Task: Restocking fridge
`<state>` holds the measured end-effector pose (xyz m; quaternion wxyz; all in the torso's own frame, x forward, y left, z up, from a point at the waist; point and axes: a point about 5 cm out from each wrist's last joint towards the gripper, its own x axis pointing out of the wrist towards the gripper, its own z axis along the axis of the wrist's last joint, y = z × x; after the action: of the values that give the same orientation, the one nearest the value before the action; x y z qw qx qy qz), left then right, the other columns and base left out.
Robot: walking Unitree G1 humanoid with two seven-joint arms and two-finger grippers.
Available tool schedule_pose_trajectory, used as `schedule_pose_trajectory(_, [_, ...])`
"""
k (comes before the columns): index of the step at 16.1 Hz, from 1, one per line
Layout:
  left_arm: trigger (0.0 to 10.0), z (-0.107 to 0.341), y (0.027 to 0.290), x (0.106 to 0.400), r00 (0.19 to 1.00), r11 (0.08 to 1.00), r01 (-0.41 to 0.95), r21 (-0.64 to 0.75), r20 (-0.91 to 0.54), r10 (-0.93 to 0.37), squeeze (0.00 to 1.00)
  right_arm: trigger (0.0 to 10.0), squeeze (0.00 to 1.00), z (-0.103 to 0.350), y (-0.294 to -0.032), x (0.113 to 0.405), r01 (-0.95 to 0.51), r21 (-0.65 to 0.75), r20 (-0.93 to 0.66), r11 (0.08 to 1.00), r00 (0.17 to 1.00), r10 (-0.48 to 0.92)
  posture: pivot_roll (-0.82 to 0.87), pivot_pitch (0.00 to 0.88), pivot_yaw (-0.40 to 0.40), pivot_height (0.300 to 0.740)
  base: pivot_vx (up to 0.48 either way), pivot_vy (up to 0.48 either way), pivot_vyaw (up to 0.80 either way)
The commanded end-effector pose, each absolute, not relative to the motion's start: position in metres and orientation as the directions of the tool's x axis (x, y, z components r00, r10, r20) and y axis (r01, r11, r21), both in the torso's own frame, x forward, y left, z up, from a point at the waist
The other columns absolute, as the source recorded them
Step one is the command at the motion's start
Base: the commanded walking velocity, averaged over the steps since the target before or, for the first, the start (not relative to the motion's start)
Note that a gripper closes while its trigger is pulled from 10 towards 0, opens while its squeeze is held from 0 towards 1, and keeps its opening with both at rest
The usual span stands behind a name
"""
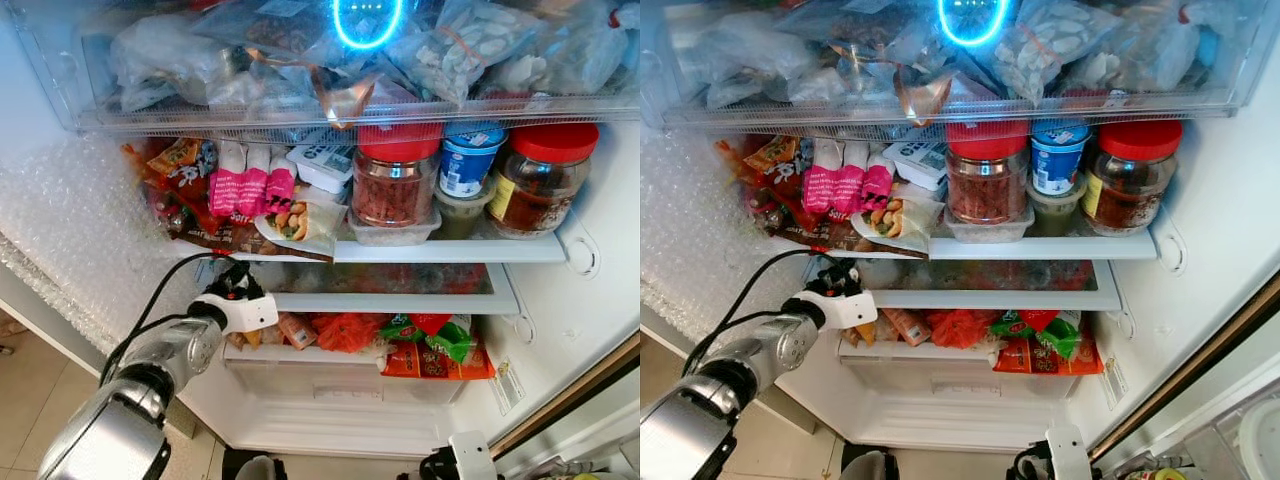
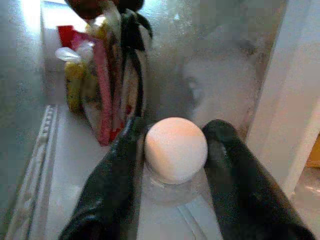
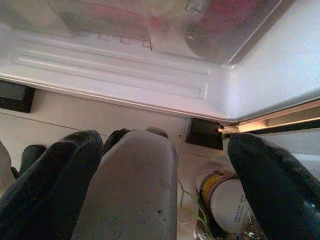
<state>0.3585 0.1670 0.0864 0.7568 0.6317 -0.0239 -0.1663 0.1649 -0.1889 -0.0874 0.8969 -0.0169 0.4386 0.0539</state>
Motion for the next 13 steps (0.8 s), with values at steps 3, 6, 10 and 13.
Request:
schedule_pose_trajectory(3, [10.0,0.095,0.171,0.366,0.956,0.192,0.221,0.956,-0.173,-0.238,1.0,10.0,0.0,-0.112,-0.175,0.106,-0.075,0.081,-0.899,0.994,0.424,0.105,-0.11,0.123,0.092,0.635,0.0,0.0,0.0])
schedule_pose_trajectory(6, [10.0,0.101,0.17,0.369,0.958,0.217,0.205,0.954,-0.15,-0.243,1.0,10.0,0.0,-0.112,-0.176,0.106,-0.077,0.077,-0.9,0.994,0.423,0.103,-0.11,0.125,0.09,0.635,0.0,0.0,0.0])
schedule_pose_trajectory(10, [10.0,0.107,0.168,0.371,0.955,0.292,0.217,0.931,-0.14,-0.262,1.0,10.0,0.0,-0.111,-0.176,0.107,-0.075,0.071,-0.9,0.995,0.426,0.096,-0.11,0.124,0.09,0.635,0.0,0.0,0.0])
schedule_pose_trajectory(13, [10.0,0.111,0.17,0.372,0.962,0.419,0.219,0.881,-0.125,-0.242,1.0,10.0,0.0,-0.111,-0.176,0.108,-0.075,0.069,-0.899,0.995,0.427,0.094,-0.11,0.123,0.089,0.635,0.0,0.0,0.0])
